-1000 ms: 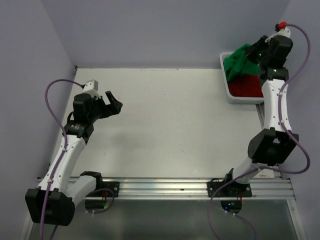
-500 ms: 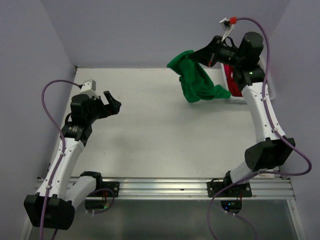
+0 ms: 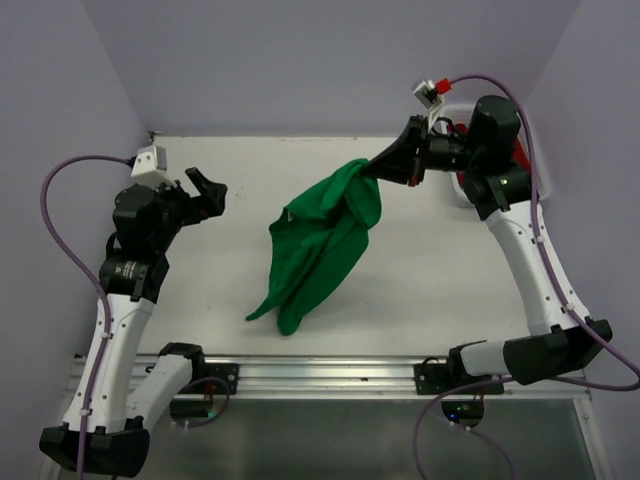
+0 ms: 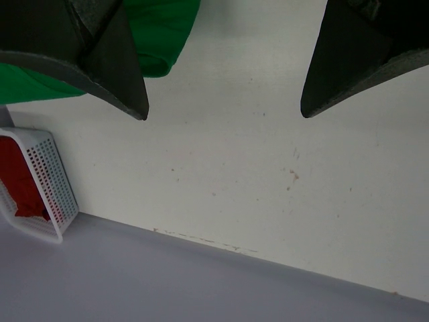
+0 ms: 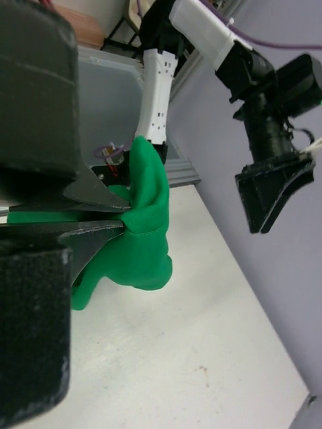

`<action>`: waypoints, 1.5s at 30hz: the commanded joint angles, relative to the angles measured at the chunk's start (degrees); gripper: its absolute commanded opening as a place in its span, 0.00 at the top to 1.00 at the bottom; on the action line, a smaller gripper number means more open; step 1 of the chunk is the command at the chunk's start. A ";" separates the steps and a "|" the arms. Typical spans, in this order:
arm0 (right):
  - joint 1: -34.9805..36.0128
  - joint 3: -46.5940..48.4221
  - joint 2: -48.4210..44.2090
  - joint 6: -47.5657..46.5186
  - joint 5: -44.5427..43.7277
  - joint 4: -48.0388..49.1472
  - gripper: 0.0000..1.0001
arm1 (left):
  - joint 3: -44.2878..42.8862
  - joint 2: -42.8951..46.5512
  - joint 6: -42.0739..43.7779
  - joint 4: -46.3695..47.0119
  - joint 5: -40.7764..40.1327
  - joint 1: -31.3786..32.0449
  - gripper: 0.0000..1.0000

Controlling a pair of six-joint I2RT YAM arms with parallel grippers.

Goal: Fold and stack the t-shirts
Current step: Move the tshirt to the center of the board, then flatten out the tshirt

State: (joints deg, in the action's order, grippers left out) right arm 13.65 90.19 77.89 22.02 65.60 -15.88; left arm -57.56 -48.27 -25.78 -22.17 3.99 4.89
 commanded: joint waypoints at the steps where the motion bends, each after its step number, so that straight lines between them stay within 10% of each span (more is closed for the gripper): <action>1: 0.24 -0.02 1.03 -7.25 -8.01 -11.50 1.00 | -2.20 0.72 0.47 -1.55 -1.09 -0.14 0.00; 3: 1.11 2.08 3.22 -8.83 -20.12 -15.91 0.59 | -2.21 0.98 -0.06 -1.73 -1.35 -0.14 0.00; 4: 2.16 3.31 6.54 -9.79 -24.25 -20.72 0.54 | -2.21 1.16 -0.32 -1.82 -1.35 -0.14 0.00; 6: 2.78 7.60 11.39 -9.37 -33.47 -25.14 0.03 | -2.21 1.25 -0.76 -1.82 -1.35 -0.14 0.00; 18: 12.10 11.58 14.49 -3.93 -66.55 -28.32 0.01 | 0.34 -3.22 3.28 7.31 21.82 -0.05 0.00; 26: 14.12 10.10 8.16 5.57 -96.51 -35.97 0.01 | -4.48 -22.26 10.57 9.96 26.42 16.10 0.00; 45: 14.21 2.53 -3.09 4.70 -97.68 -36.94 0.01 | -32.79 -65.27 30.69 -4.37 3.49 38.88 0.00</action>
State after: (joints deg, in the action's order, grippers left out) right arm 27.70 93.34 76.44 26.17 -30.96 -53.19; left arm -88.03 -111.13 -1.58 -23.31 14.26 43.40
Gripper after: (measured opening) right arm 0.987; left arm 0.997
